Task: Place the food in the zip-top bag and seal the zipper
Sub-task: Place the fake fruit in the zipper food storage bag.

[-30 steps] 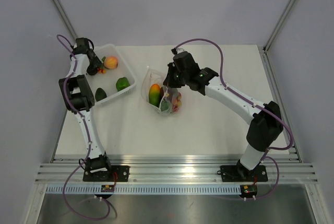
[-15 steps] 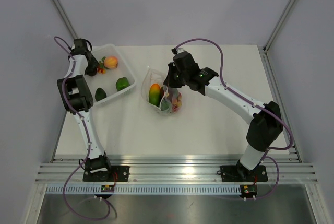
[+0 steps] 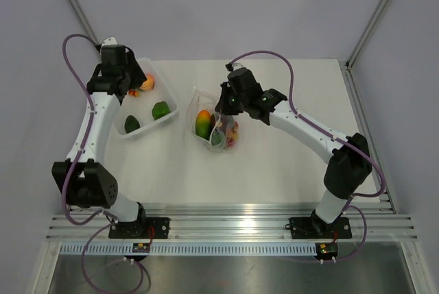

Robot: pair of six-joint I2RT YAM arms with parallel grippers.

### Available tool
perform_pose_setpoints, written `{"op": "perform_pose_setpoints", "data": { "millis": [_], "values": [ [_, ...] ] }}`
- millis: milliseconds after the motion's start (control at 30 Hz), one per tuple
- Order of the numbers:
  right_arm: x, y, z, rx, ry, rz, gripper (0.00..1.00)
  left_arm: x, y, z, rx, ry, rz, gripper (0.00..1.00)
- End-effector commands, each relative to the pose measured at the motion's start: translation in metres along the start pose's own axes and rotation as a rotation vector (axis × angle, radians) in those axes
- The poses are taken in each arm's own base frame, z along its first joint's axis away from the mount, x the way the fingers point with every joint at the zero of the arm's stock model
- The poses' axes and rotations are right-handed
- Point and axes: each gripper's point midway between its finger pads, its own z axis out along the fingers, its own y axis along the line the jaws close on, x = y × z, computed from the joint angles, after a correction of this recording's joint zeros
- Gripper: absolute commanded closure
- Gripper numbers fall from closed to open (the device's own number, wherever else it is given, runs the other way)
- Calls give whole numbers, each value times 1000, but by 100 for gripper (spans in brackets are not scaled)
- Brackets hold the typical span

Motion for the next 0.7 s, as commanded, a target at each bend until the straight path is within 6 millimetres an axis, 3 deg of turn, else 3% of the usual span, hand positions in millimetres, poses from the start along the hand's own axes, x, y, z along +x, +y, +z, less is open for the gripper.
{"op": "perform_pose_setpoints", "data": {
  "millis": [0, 33, 200, 367, 500, 667],
  "values": [
    [-17, 3, -10, -21, -49, -11, 98, 12, -22, -48, 108, -40, 37, 96],
    [-16, 3, -10, -21, -47, -9, 98, 14, -39, -76, 230, -47, 46, 95],
    [-17, 10, -11, -56, -40, 0, 98, 74, -84, -137, 469, 95, 128, 95],
    [-17, 13, -13, -71, -40, 14, 98, 121, -119, -182, 663, 213, 185, 95],
    [-16, 15, -16, -83, -38, 24, 98, 141, -146, -196, 765, 264, 185, 94],
    [-17, 14, -22, -78, -47, 29, 98, 164, -165, -195, 819, 335, 200, 93]
  ]
}}
